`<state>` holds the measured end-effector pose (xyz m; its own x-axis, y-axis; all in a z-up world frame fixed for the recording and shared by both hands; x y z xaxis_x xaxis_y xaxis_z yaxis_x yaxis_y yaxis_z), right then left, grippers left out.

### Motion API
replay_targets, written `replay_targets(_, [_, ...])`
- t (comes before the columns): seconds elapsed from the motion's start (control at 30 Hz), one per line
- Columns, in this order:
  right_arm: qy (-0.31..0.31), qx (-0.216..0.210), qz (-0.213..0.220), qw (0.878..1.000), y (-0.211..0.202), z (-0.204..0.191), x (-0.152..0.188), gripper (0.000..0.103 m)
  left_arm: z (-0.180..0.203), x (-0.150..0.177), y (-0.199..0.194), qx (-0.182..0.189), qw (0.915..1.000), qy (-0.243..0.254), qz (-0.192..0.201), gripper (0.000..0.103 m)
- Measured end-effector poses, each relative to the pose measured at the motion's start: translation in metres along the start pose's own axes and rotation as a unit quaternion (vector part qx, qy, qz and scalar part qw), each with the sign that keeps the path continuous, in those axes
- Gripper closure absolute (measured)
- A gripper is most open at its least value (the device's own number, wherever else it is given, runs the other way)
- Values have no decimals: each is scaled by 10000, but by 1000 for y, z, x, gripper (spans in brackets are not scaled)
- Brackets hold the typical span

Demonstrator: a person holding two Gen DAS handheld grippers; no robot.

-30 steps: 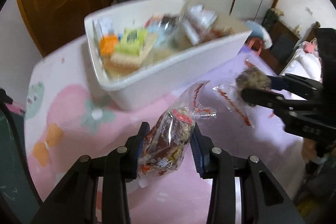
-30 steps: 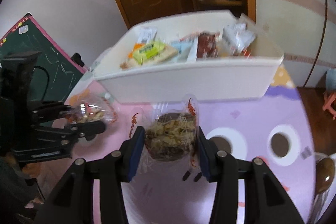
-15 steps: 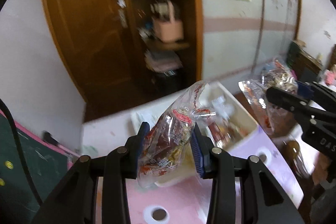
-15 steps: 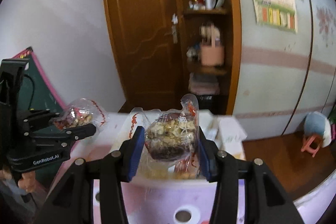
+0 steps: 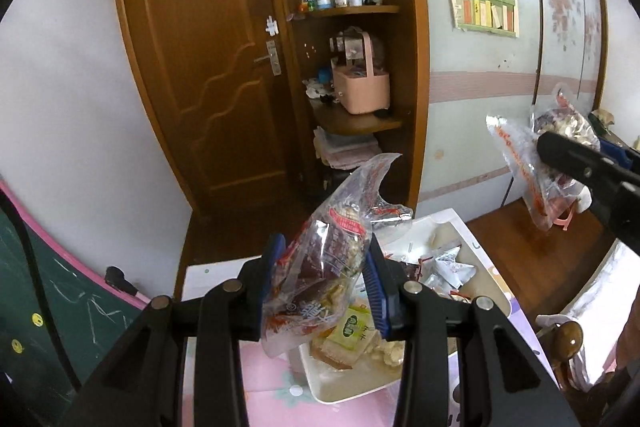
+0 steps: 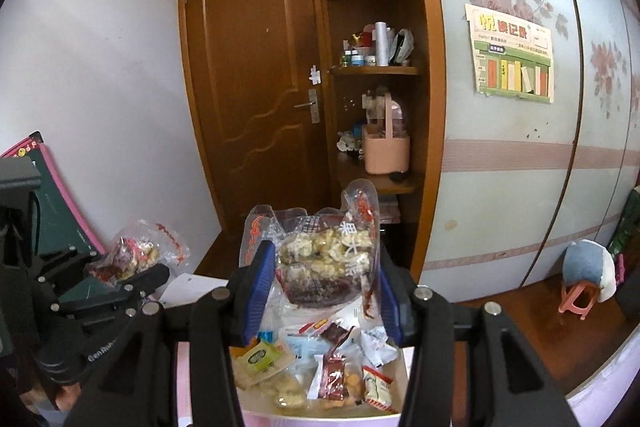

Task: Organize snacks
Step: 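Lift both nut bags into the white bin and open both grippers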

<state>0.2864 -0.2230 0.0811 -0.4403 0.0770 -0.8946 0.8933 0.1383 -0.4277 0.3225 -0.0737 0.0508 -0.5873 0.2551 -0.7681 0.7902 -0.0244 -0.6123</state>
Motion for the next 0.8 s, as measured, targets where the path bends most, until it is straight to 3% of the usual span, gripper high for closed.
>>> replay_targets(0.13, [-22, 51, -103, 9999, 12, -1, 3, 56, 4, 4, 22, 208, 9994, -138, -236, 66])
replay_targets(0.37, [1, 26, -403, 9992, 42, -2, 20, 55, 10, 23, 55, 245, 9982, -180, -516, 66])
replay_targets(0.8, [-17, 132, -1360, 9906, 113, 2, 88, 54, 5, 82, 140, 404, 9870, -608, -1431, 65])
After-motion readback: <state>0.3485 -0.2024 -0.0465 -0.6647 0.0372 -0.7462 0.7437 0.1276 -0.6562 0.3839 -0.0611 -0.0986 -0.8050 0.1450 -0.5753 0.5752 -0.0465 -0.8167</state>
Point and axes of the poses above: each gripper's, at about its wrist camera, not at the fingertips, and y roughly the way its jaws point, z to its right, x to its underside, the point moved 8 cm from there along y, roughly the way its jaws point, and after that the axes turned 4 degrees about y, right-handed, at the moved point
